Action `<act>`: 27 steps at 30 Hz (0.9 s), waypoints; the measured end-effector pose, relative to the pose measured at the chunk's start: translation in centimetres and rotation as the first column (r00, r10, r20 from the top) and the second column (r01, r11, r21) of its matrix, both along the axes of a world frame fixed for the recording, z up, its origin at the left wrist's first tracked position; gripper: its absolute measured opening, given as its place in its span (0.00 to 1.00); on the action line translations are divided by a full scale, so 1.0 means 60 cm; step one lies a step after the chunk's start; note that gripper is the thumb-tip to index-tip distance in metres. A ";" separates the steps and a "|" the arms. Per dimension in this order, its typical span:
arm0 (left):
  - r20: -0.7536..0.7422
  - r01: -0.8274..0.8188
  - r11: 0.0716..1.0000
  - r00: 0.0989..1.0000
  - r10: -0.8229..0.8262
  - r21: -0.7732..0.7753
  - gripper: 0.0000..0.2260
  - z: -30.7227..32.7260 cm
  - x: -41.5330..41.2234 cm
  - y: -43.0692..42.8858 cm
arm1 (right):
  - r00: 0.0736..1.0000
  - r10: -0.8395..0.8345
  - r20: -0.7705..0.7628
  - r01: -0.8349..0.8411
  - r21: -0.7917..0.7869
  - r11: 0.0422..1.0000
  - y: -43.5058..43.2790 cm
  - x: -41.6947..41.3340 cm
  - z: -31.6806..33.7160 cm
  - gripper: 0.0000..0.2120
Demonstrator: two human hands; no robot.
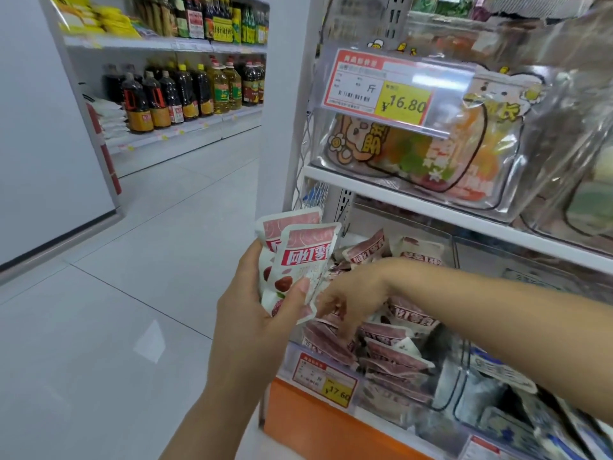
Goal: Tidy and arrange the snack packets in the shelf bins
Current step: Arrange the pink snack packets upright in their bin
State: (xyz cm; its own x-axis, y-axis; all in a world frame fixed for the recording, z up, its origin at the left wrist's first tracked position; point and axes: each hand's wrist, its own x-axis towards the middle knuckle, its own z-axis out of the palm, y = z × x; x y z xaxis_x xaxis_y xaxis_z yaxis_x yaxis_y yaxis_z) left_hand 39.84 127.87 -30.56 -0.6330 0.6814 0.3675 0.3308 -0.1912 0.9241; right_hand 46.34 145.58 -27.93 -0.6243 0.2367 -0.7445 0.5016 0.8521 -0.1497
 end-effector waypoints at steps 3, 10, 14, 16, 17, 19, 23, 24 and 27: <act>-0.035 -0.013 1.000 0.999 0.012 -0.021 0.19 -0.001 -0.007 0.001 | 0.997 0.069 0.023 -0.070 0.038 0.997 0.001 -0.003 -0.014 0.40; -0.067 -0.028 0.999 0.997 0.025 -0.044 0.21 -0.006 -0.017 0.009 | 0.986 0.161 0.037 -0.164 0.110 0.980 0.006 -0.012 -0.031 0.42; -0.052 -0.024 0.999 0.998 0.021 -0.047 0.21 -0.006 -0.016 0.011 | 0.983 0.179 0.030 -0.181 0.120 0.976 0.007 -0.015 -0.040 0.44; -0.049 -0.024 0.999 0.999 0.021 -0.049 0.20 -0.005 -0.016 0.012 | 0.981 0.190 0.044 -0.194 0.143 0.970 0.010 -0.015 -0.045 0.44; -0.052 -0.024 0.999 0.998 0.022 -0.049 0.20 -0.005 -0.016 0.012 | 0.979 0.195 0.052 -0.201 0.158 0.967 0.012 -0.015 -0.047 0.44; -0.061 -0.022 0.998 0.998 0.019 -0.051 0.20 -0.005 -0.016 0.011 | 0.979 0.192 0.063 -0.200 0.174 0.964 0.015 -0.013 -0.048 0.45; -0.042 -0.009 0.998 0.999 0.007 -0.054 0.20 -0.008 -0.016 0.010 | 0.978 0.168 0.122 -0.190 0.201 0.961 0.011 -0.016 -0.045 0.45; -0.037 -0.005 0.999 0.999 0.003 -0.054 0.20 -0.008 -0.016 0.010 | 0.977 0.160 0.142 -0.186 0.197 0.963 0.010 -0.018 -0.044 0.43; -0.025 0.004 0.999 1.000 -0.005 -0.052 0.20 -0.009 -0.016 0.009 | 0.976 0.155 0.153 -0.181 0.177 0.967 0.009 -0.023 -0.045 0.32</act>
State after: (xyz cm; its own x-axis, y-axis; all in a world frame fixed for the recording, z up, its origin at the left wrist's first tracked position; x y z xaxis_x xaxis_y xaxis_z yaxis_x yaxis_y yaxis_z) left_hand 38.89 128.41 -31.08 -0.6206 0.7029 0.3477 0.3535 -0.1450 0.9241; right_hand 44.98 146.10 -30.62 -0.5624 0.2819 -0.7773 0.3534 0.9319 0.0822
